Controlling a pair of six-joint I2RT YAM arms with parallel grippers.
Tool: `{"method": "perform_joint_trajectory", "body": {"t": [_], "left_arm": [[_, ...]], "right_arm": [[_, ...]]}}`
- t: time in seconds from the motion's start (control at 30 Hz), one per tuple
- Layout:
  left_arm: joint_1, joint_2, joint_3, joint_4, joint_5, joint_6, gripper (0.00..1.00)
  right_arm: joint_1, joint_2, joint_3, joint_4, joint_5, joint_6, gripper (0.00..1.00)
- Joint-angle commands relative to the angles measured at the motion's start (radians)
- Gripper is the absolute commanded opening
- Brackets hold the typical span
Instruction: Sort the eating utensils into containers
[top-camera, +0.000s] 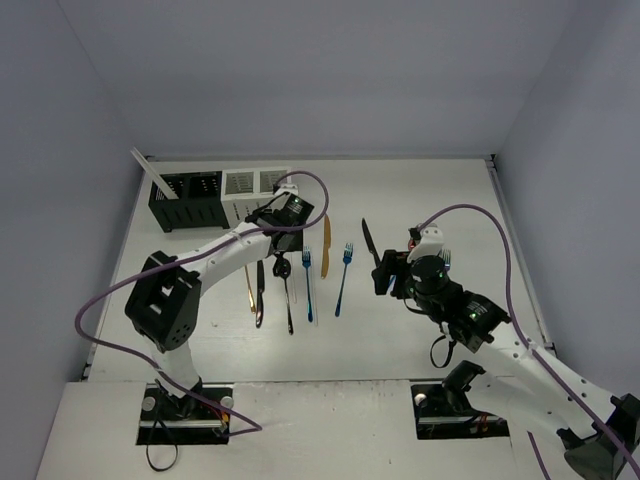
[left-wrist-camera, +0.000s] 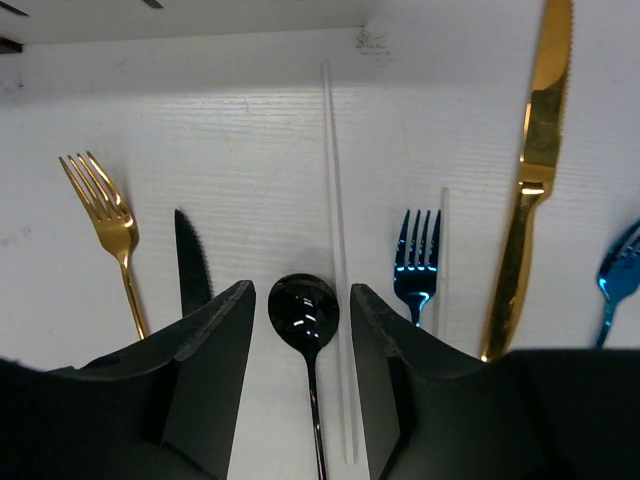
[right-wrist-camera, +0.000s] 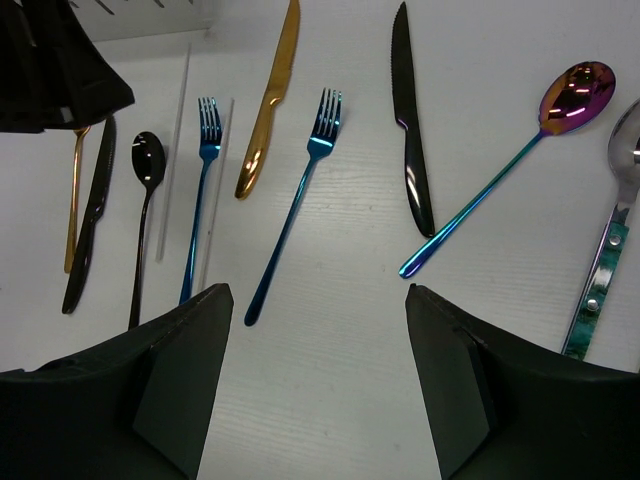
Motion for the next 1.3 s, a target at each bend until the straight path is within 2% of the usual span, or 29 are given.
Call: {"method": "perform_joint_trajectory", "body": {"t": [0.0,0.23,0.67,0.83,1.07,1.27], "left_arm": [[-0.001,-0.006,-0.017,0.174,-0.074,-0.049,0.40],[-0.003,0.053,-0.078,0.274,-0.055,-0.047,0.39],[-0.003,0.141,-0.068,0.240,-0.042,-0.093,0.34],[-0.011,0.159,-0.072,0.223,-0.006,-0.103,0.27],[-0.073,0.213,-0.038,0.165,-0.003,-0.122,0.11],[-0.078,0.165,0.000,0.165,-0.010,-0.086,0.00]], "right_arm": [[-0.003,-0.024,0.000,0.037,0.000,0.017,0.67],[-0.003,-0.027,-0.011,0.037,-0.009,0.018,0.67],[-0.003,-0.023,-0.021,0.037,-0.005,0.022,0.67],[-0.003,-0.027,-0.026,0.037,-0.001,0.024,0.68],[-0.003,-0.039,-0.028,0.036,-0.002,0.026,0.68],[-0.003,-0.058,-0.036,0.037,-0.004,0.023,0.67]]}}
